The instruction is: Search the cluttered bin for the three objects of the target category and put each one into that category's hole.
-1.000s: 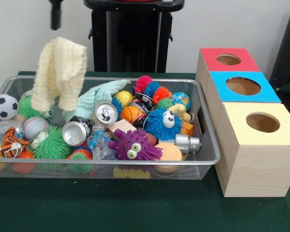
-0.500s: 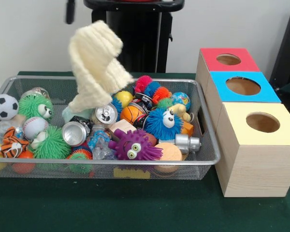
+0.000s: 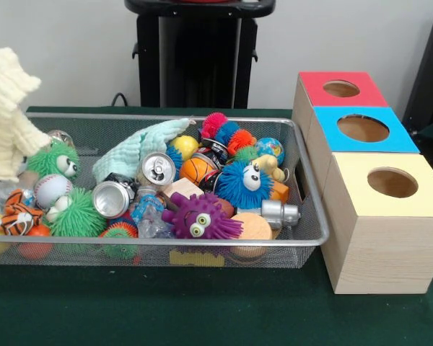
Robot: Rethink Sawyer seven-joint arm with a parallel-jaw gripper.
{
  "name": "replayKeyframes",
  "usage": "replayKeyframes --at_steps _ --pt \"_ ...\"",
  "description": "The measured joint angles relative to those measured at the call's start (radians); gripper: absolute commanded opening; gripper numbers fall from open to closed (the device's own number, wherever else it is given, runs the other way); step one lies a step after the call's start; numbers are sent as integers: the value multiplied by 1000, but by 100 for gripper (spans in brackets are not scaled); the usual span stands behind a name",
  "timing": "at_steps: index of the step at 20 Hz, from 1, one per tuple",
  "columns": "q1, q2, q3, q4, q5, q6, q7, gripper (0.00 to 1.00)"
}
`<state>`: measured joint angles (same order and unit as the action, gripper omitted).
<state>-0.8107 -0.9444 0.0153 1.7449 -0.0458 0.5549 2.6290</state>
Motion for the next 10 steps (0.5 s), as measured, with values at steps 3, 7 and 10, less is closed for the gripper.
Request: replayKeyframes --at_steps 3,7,10 --pt "-65 16 38 -13 -29 0 -62 0" --pt "-78 26 51 -15 -52 -8 -84 0" --pt "-51 30 52 -14 -65 -27 -84 0"
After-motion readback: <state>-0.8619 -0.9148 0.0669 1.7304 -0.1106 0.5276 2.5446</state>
